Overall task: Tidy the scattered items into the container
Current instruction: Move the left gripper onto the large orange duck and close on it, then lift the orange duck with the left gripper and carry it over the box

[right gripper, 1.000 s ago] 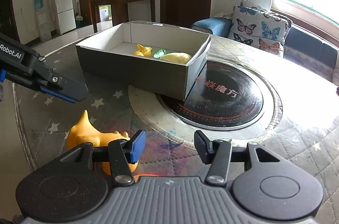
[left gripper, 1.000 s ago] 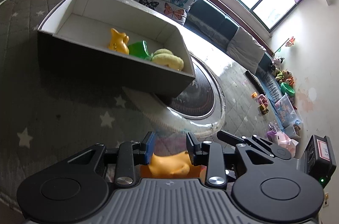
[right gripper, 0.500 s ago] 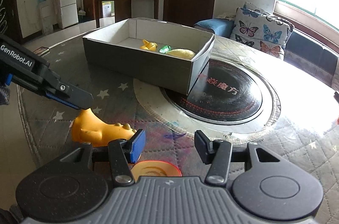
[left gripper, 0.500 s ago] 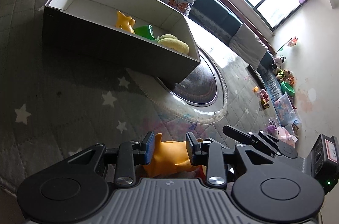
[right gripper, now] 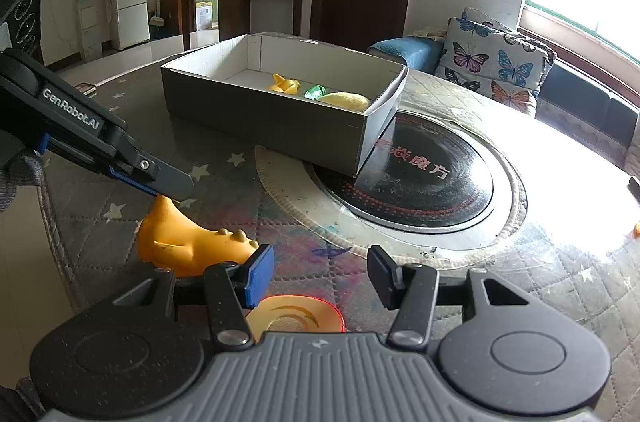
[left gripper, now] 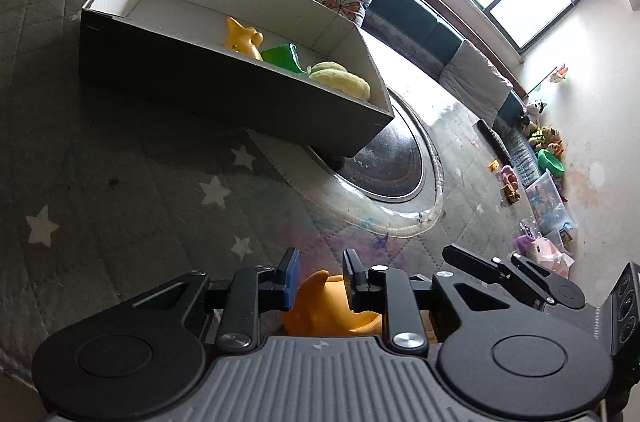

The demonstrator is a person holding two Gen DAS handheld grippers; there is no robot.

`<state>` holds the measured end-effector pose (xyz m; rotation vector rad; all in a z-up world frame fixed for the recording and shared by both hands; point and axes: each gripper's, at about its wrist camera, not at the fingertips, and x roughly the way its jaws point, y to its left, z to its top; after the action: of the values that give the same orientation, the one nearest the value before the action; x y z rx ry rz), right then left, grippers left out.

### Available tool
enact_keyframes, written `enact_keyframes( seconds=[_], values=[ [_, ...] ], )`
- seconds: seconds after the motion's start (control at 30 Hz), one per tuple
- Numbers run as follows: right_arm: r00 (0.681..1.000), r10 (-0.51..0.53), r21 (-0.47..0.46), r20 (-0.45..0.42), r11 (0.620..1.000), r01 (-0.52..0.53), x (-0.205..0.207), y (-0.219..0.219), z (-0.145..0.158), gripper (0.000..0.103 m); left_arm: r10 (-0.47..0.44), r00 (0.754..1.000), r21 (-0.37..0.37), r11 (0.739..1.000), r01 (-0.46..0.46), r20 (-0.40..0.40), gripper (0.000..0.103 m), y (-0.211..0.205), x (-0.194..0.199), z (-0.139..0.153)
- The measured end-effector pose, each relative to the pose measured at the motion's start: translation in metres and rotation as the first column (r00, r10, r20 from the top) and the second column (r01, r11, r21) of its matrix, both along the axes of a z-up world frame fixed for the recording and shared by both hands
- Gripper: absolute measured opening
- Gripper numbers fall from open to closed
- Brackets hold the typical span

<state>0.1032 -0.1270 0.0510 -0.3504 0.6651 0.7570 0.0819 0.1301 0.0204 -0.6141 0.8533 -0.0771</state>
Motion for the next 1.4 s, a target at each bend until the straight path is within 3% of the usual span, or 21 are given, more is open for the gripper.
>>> enact_keyframes(
  seconds=[0.17, 0.47, 0.83, 1.13, 1.4],
  values=[
    [1.000, -0.004, 0.001, -0.004, 1.000, 0.004, 0.002, -0.002, -0.001, 0.053, 0.000, 1.000, 0.007, 1.000, 0.000, 0.026, 0.028, 0.001, -0.007, 0.011],
    [1.000, 0.004, -0.014, -0.006, 1.000, -0.004, 0.003, -0.003, -0.002, 0.053, 0.003, 1.000, -0.009, 1.000, -0.003, -0.022, 0.029, 0.001, -0.014, 0.001],
    [0.999, 0.039, -0.018, -0.011, 0.999, -0.039, -0.005, -0.001, -0.003, 0.053, 0.018, 0.999, -0.021, 1.000, -0.018, -0.039, 0.020, 0.011, -0.006, -0.009],
    [0.995, 0.089, -0.022, 0.034, 0.996, -0.089, -0.022, 0.001, 0.009, 0.053, 0.036, 0.999, -0.023, 0.999, -0.037, -0.029, 0.023, 0.019, -0.011, -0.004],
    [0.982, 0.187, -0.017, 0.006, 0.982, -0.187, -0.032, 0.011, 0.010, 0.053, 0.040, 0.999, -0.044, 0.998, -0.042, -0.036, 0.028, 0.019, -0.011, -0.004]
  ],
)
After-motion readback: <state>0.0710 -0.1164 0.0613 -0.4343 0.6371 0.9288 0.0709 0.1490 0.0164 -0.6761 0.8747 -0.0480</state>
